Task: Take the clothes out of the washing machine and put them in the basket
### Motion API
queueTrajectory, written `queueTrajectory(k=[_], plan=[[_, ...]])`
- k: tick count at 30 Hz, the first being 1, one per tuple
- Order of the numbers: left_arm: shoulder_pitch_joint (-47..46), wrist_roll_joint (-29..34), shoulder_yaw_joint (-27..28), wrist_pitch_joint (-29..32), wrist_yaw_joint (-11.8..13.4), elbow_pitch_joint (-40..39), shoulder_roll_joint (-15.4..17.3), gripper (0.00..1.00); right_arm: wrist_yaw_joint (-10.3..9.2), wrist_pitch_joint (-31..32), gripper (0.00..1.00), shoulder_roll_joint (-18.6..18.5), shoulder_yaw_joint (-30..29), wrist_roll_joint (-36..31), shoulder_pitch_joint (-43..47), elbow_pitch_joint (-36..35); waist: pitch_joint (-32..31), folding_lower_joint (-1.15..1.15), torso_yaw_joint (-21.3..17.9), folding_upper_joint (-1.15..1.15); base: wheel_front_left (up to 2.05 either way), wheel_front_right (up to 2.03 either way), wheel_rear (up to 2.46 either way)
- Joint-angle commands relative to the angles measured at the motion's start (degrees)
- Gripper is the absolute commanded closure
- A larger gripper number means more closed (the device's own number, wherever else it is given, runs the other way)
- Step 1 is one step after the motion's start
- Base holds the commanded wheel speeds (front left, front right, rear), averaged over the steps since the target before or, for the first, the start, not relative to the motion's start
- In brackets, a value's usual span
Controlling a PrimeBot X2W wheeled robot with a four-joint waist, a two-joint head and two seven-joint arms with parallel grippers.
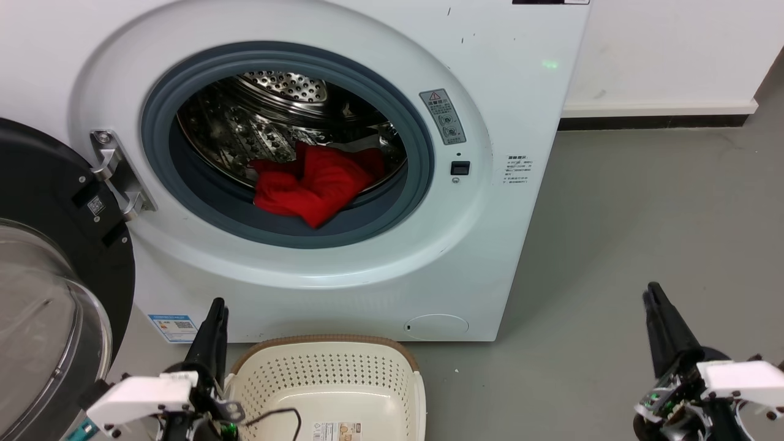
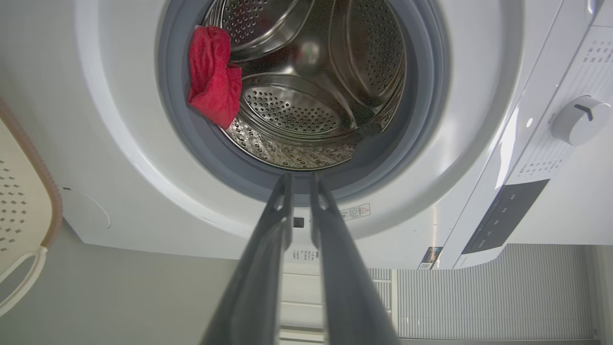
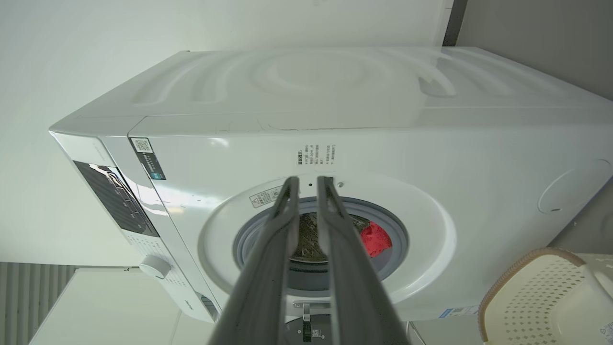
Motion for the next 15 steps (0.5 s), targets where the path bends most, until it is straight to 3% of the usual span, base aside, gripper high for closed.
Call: queueTrajectory(k=[1,8,15], plan=[[0.36,0.0,-0.04,-0.02,0.0,0.38,-0.07,0.0,-0.01,-0.01,0.0,0.02,0.04,0.0,0.32,0.36,0.0,0.0,0.0,0.0,0.0,0.0,0.0],[1.0,2.49,-0.16,-2.02,0.0,-0.98,-0.07,0.0,-0.01,-2.02,0.0,0.03,0.12,-2.26,1.03,0.21,0.05,0.0,0.04,0.0,0.0,0.0,0.0],[1.18,8.95,0.45,-3.96,0.93,-3.18,-0.04,0.0,-0.01,-3.96,0.0,0.03,0.07,-10.36,1.59,-2.18,0.16,0.0,0.04,0.0,0.0,0.0,0.0]])
